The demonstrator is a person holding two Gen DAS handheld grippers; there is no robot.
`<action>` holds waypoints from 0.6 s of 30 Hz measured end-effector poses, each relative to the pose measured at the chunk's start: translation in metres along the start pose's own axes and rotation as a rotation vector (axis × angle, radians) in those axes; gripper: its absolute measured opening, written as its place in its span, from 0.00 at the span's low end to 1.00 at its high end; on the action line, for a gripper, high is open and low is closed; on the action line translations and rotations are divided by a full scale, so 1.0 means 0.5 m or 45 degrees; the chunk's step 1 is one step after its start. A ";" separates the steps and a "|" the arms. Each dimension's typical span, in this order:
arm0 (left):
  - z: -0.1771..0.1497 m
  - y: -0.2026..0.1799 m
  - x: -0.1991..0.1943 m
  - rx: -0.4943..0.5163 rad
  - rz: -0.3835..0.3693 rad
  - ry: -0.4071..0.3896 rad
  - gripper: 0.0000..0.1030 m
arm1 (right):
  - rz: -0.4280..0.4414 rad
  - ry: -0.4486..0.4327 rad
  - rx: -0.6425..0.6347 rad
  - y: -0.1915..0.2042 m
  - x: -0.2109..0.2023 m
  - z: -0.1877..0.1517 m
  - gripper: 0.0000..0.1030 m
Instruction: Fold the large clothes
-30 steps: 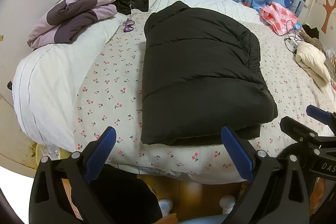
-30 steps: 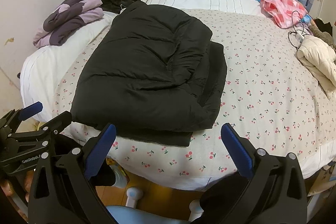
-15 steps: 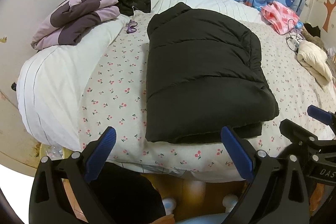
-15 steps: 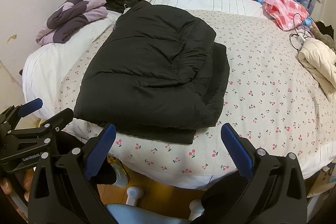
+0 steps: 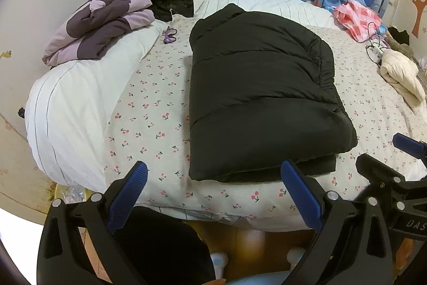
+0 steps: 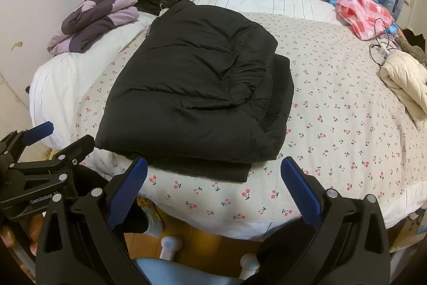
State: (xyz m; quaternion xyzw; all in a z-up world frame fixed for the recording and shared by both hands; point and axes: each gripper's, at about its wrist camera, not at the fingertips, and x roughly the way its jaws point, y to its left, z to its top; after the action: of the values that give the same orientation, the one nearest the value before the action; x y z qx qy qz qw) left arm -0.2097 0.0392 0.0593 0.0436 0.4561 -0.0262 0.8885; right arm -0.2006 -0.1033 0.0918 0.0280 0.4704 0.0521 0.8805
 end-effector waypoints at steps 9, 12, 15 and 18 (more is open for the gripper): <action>-0.002 -0.001 0.004 0.002 -0.002 0.006 0.93 | 0.007 0.006 -0.005 -0.002 0.003 -0.002 0.94; -0.003 -0.001 0.007 0.005 -0.002 0.010 0.93 | 0.008 0.007 -0.005 -0.002 0.004 -0.004 0.94; -0.004 -0.003 0.008 0.006 -0.003 0.012 0.93 | 0.012 0.010 -0.007 -0.004 0.007 -0.004 0.94; -0.004 -0.004 0.009 0.008 -0.004 0.012 0.93 | 0.014 0.012 -0.007 -0.005 0.008 -0.005 0.94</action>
State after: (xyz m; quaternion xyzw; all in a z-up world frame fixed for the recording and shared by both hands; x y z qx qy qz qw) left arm -0.2090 0.0376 0.0544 0.0458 0.4603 -0.0288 0.8861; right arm -0.2001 -0.1053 0.0868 0.0280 0.4743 0.0584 0.8780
